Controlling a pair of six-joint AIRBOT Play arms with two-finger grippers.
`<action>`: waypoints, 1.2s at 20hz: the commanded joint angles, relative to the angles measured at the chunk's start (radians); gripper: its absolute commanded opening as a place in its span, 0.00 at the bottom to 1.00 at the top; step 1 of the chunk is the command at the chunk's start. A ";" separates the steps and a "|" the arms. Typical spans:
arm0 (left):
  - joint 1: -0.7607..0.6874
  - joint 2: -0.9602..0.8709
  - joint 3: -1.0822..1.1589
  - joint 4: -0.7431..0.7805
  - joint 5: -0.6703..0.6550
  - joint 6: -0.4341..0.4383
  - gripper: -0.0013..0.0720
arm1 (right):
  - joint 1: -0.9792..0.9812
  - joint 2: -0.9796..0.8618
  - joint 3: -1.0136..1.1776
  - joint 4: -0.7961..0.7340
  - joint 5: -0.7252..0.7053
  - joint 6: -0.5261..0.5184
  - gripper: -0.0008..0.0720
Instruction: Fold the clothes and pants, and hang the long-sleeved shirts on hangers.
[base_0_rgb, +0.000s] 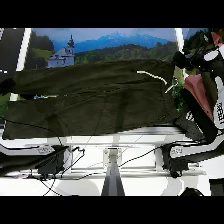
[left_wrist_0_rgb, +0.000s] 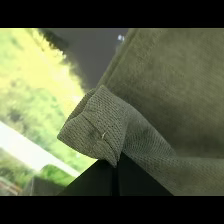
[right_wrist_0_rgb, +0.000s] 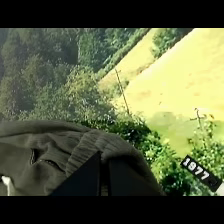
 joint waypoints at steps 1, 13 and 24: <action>0.001 -0.010 -0.001 -0.045 0.055 0.000 0.05 | 0.000 -0.010 0.000 -0.001 -0.042 0.005 0.06; -0.003 -0.069 -0.002 -0.139 0.027 0.000 0.11 | 0.000 -0.061 0.000 0.004 -0.092 0.007 0.13; -0.001 0.237 0.013 -0.104 -0.017 0.022 0.93 | -0.001 0.154 0.097 -0.217 0.252 0.007 0.77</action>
